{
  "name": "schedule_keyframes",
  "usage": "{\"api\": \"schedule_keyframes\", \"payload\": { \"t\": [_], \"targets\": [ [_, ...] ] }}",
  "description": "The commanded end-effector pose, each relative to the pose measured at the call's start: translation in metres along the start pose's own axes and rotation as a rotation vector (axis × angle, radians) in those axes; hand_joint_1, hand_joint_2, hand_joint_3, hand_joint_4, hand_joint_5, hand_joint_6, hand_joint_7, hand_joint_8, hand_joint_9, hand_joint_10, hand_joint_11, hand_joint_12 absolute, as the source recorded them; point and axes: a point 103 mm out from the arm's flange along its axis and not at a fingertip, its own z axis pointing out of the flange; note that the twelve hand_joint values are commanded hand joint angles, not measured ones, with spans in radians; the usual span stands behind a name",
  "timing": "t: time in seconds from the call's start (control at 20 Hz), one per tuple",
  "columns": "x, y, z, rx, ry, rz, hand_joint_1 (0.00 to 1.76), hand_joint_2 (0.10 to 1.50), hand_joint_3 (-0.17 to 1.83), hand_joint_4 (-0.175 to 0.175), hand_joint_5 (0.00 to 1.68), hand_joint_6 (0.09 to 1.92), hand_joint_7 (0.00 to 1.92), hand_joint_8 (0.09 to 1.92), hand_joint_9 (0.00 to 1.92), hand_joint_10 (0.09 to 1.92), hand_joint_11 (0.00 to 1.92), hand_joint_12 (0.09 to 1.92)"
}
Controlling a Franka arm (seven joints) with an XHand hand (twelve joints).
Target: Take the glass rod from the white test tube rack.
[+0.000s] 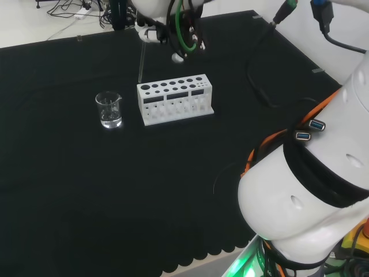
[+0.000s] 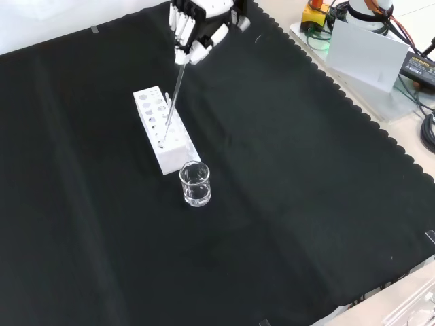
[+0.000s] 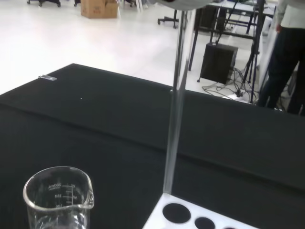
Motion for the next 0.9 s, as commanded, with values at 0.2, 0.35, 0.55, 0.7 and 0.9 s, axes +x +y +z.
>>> {"api": "schedule_keyframes", "payload": {
  "t": [0.2, 0.35, 0.55, 0.7, 0.9],
  "targets": [
    [0.001, -0.014, -0.063, 0.043, -0.038, 0.014, 1.33, 1.04, -0.17, -0.175, 1.39, 0.12, 1.42, 0.53, 1.7, 0.62, 1.63, 0.72],
    [0.006, -0.018, -0.07, 0.052, -0.04, 0.01, 1.33, 1.04, -0.17, -0.175, 1.4, 0.11, 1.42, 0.53, 1.7, 0.62, 1.63, 0.72],
    [0.015, -0.022, -0.074, 0.067, -0.031, -0.007, 1.33, 1.04, -0.17, -0.175, 1.4, 0.11, 1.42, 0.52, 1.7, 0.62, 1.63, 0.72],
    [0.025, -0.025, -0.078, 0.065, -0.037, -0.031, 1.33, 1.04, -0.17, -0.175, 1.4, 0.1, 1.42, 0.52, 1.7, 0.62, 1.63, 0.72],
    [0.045, -0.032, -0.09, 0.063, -0.046, -0.055, 1.33, 1.04, -0.17, -0.175, 1.4, 0.1, 1.42, 0.52, 1.7, 0.62, 1.63, 0.72]
  ]
}}
